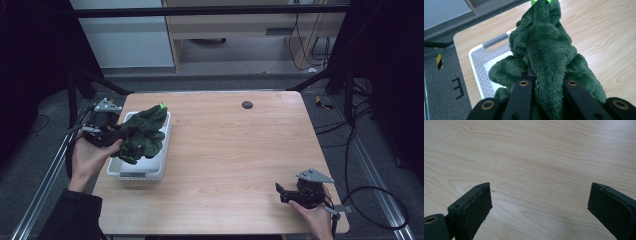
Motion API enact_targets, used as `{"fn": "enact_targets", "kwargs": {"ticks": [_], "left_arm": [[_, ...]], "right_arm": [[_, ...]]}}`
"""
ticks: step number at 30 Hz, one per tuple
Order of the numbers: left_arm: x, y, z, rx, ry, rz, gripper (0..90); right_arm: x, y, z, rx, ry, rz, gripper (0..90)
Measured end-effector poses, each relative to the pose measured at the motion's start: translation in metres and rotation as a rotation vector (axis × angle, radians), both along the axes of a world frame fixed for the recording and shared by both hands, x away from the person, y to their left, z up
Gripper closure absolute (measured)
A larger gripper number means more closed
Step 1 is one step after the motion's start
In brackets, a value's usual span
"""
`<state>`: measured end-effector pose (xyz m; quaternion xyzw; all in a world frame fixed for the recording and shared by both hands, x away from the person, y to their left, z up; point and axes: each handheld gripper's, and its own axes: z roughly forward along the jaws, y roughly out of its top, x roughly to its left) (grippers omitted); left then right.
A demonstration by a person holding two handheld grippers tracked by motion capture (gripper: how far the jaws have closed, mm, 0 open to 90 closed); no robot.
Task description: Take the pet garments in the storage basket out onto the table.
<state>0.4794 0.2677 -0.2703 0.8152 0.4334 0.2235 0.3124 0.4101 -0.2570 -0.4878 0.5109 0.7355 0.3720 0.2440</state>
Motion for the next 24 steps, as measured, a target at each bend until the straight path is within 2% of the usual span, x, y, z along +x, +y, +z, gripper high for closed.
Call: {"fn": "enact_targets", "kwargs": {"ticks": [7,24], "left_arm": [[-0.006,-0.017,0.01,-0.001,-0.012,-0.056,82.8],[-0.006,-0.062,0.012,0.018,-0.004,-0.154,82.8]], "right_arm": [[0.0,0.0,0.0,-0.008,-0.01,0.002,5.2],[-0.001,-0.001,0.001,-0.008,-0.026,0.0,5.1]]}}
